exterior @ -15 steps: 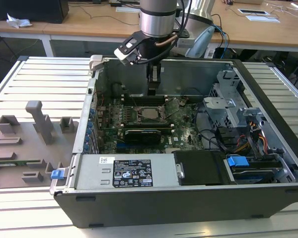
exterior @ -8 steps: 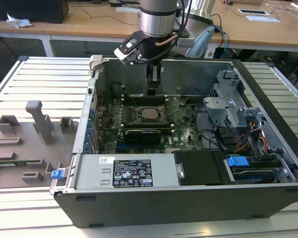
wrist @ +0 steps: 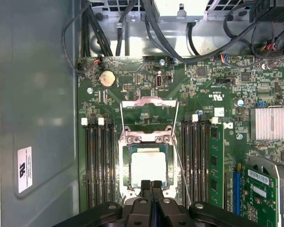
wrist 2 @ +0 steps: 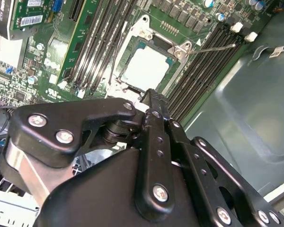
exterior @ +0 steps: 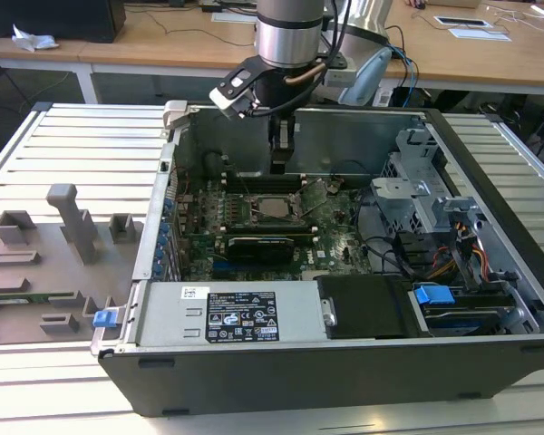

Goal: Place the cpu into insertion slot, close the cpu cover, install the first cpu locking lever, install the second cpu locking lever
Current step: 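Close the cpu cover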

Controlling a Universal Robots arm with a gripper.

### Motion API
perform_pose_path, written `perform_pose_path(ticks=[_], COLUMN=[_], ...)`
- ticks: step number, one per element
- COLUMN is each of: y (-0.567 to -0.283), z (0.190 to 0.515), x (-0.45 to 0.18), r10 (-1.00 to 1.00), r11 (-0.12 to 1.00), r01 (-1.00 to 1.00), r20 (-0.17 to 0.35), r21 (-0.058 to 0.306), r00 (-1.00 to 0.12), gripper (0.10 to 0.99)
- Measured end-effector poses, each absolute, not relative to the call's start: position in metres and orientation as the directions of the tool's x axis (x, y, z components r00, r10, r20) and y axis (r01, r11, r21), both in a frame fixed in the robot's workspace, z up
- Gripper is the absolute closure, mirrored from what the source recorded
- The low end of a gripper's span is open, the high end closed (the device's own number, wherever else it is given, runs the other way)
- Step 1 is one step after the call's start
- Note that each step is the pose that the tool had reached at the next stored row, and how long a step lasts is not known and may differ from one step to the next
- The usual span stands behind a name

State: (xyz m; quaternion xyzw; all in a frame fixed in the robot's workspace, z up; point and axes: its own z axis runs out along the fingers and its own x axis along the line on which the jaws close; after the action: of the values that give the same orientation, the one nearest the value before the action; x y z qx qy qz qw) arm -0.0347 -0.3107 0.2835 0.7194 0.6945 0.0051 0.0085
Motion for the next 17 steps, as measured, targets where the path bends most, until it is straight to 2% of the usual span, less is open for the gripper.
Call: perform_pose_path(ticks=[17], y=[-0.311], z=[0.283], x=[0.028], r10=[0.999], r11=[-0.035], r01=[0.999], r20=[-0.005], r21=[0.015], r00=[0.035], gripper=[0.976])
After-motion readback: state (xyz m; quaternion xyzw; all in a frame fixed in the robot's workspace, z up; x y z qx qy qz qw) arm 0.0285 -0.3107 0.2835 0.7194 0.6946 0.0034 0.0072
